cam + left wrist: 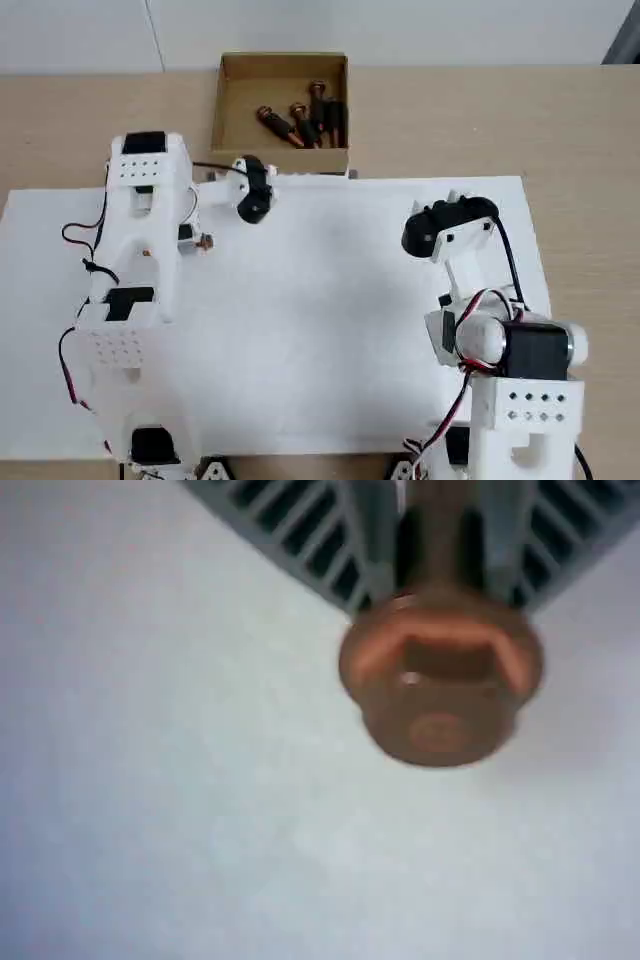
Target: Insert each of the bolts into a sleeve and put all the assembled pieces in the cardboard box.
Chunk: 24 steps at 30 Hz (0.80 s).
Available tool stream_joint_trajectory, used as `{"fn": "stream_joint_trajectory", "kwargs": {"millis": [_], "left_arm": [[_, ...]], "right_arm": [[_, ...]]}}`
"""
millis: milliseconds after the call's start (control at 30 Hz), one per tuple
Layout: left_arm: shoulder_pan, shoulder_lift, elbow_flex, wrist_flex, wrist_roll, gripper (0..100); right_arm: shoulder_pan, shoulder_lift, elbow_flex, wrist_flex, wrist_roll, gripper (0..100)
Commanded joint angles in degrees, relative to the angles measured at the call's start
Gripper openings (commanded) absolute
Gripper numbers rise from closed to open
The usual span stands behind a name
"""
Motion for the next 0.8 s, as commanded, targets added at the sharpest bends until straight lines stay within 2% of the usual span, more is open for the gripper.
{"fn": "stream_joint_trajectory", "kwargs": {"millis": [0,267,433,567,700,767], "left_arm": [[1.3,-1.0,-4.6,2.3,-7.5,0],[3.0,-5.9,-10.5,2.4,6.2,0],[6.5,-16.3,-7.3,2.4,17.8,0],[9.1,-23.8,-2.5,2.3,24.4,0],[10.7,-31.0,1.1,2.1,28.7,0],[11.3,-34.8,2.5,2.1,33.9,0]], "right_arm": [[0.0,-0.7,-0.6,-0.9,0.4,0.3],[-0.1,-0.7,-2.2,0.0,0.4,0.3],[-0.1,-0.7,-5.0,0.6,0.1,0.3],[0.3,-1.7,-5.0,0.7,0.1,0.3],[0.3,-9.3,-4.9,0.6,0.4,0.3],[0.3,-13.6,-4.7,0.4,0.4,0.3]]}}
